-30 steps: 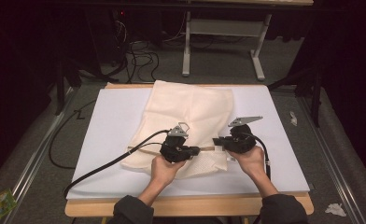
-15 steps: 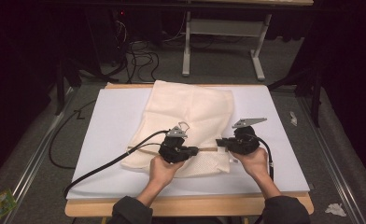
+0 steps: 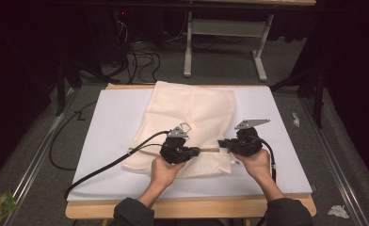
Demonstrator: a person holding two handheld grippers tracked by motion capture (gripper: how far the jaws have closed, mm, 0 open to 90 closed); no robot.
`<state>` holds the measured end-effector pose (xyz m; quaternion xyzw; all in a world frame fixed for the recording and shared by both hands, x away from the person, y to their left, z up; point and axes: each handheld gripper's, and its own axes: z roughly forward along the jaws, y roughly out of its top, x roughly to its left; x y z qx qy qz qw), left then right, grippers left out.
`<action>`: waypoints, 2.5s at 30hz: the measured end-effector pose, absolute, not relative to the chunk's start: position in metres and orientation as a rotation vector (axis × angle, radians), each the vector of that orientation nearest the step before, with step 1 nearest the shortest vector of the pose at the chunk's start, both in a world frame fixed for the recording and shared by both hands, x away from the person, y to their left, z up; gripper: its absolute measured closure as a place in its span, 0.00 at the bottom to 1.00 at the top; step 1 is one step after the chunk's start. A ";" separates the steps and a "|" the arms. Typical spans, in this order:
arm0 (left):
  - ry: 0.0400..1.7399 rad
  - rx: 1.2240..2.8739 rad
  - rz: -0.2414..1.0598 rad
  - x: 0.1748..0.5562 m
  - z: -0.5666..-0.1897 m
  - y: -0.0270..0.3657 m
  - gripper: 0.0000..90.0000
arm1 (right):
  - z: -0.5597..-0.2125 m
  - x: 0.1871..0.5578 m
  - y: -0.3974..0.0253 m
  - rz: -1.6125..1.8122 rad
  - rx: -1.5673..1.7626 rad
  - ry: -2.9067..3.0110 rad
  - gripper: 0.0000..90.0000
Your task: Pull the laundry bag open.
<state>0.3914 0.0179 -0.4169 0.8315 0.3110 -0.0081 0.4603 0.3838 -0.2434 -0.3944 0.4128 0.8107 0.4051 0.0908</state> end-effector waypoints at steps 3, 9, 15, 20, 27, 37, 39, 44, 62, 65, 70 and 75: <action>0.763 2.051 -0.020 0.391 -0.417 0.018 0.97 | -0.394 0.383 -0.243 1.202 1.222 2.415 0.99; 0.763 2.055 -0.018 0.391 -0.417 0.018 0.97 | -0.394 0.383 -0.245 1.205 1.226 2.413 0.99; 0.764 2.064 0.003 0.391 -0.417 0.019 0.97 | -0.395 0.384 -0.245 1.205 1.219 2.410 0.99; 0.767 2.057 0.000 0.392 -0.416 0.022 0.97 | -0.394 0.384 -0.249 1.208 1.227 2.410 0.99; 0.789 2.065 0.018 0.392 -0.417 0.026 0.97 | -0.395 0.385 -0.252 1.192 1.236 2.404 0.99; 0.830 2.045 0.049 0.394 -0.414 0.045 0.97 | -0.394 0.384 -0.270 1.170 1.291 2.356 0.99; 0.828 2.044 0.049 0.394 -0.414 0.046 0.97 | -0.395 0.385 -0.269 1.167 1.287 2.357 0.99; 0.826 2.042 0.052 0.394 -0.413 0.048 0.97 | -0.396 0.387 -0.268 1.176 1.288 2.355 0.99; 0.854 2.029 0.064 0.395 -0.412 0.057 0.97 | -0.397 0.390 -0.273 1.162 1.313 2.345 0.99; 0.853 2.029 0.068 0.395 -0.412 0.057 0.97 | -0.397 0.391 -0.271 1.159 1.312 2.342 0.99; 0.862 2.025 0.076 0.396 -0.411 0.060 0.97 | -0.397 0.391 -0.273 1.154 1.315 2.338 0.99; 0.875 2.017 0.084 0.396 -0.410 0.065 0.97 | -0.397 0.393 -0.277 1.151 1.329 2.325 0.99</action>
